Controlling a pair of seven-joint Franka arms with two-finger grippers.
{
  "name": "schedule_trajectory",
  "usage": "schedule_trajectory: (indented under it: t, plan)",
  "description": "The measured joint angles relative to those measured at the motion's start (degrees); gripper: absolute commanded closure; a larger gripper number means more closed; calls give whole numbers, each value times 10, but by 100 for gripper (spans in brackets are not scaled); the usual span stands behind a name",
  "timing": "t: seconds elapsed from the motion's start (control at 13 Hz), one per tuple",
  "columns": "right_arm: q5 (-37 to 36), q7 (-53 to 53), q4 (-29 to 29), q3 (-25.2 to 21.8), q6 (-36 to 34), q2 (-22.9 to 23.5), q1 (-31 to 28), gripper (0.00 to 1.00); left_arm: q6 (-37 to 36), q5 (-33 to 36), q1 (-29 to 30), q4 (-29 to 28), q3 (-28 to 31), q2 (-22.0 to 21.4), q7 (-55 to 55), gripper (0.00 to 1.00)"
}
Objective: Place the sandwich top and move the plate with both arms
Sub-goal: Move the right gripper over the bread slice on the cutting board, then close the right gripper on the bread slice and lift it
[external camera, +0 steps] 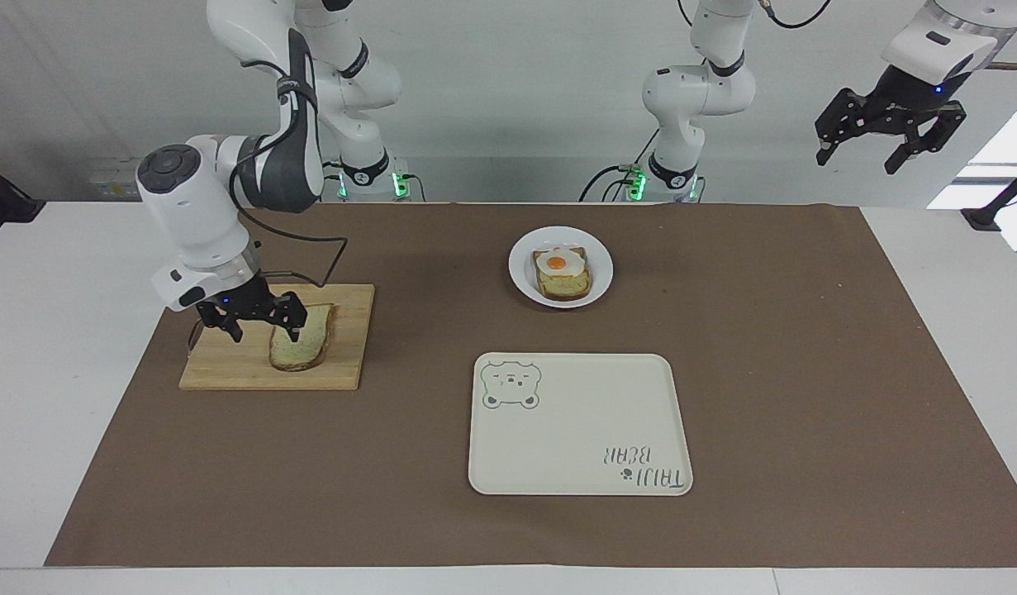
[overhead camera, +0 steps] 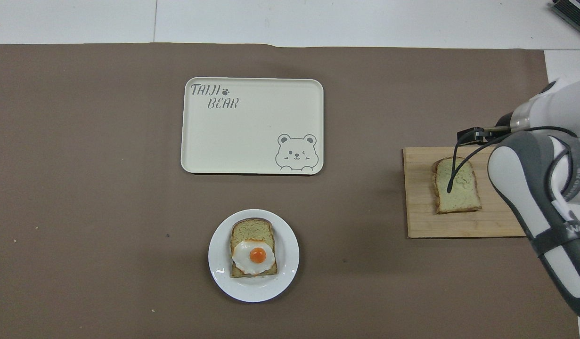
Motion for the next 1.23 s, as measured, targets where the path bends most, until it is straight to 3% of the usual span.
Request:
schedule_trajectory:
  t: [0.23,0.85,1.23]
  plan:
    - [39,-60,-22,-1,21,9,-35,0,0,0,0,0,0,0,0,0]
    - [83,-66,-56,2,30,15,-33,0,0,0,0,0,0,0,0,0]
    - [150,-142,-87,1,47,22,-34,0,0,0,0,0,0,0,0,0]
